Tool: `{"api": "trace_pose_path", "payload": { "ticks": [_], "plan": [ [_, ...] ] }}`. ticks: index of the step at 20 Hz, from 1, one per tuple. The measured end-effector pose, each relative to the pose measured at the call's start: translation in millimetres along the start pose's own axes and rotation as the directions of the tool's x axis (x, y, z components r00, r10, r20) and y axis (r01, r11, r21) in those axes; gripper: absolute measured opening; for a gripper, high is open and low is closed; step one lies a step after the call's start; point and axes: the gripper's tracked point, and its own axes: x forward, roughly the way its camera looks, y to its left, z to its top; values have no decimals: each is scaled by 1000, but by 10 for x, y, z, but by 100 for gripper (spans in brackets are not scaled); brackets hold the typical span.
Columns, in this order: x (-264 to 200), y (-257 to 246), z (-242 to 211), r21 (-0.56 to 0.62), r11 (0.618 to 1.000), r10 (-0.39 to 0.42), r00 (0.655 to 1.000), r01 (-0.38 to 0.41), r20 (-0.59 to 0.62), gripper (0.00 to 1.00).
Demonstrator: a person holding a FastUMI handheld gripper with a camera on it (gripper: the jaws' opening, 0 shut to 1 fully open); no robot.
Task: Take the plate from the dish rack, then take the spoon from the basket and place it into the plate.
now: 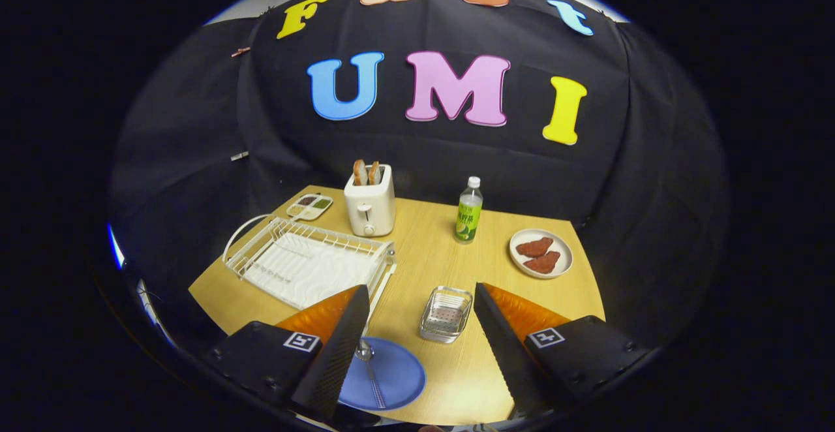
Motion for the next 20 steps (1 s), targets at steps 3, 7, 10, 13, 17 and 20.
{"api": "trace_pose_path", "payload": {
  "ticks": [3, 7, 10, 13, 17, 20],
  "plan": [
    [-143, -55, 443, -38, 999, -27, 995, 31, 96, 99],
    [-362, -50, 925, -73, 995, -49, 976, 65, 211, 98],
    [-530, -69, 1265, -72, 993, -69, 954, 93, 291, 99],
    [-678, -98, 1521, -63, 991, -89, 927, 120, 363, 98],
    [-737, -172, 1626, -56, 987, -115, 912, 149, 395, 98],
    [-727, -190, 1605, -36, 988, -123, 913, 148, 389, 98]
  ]
}}
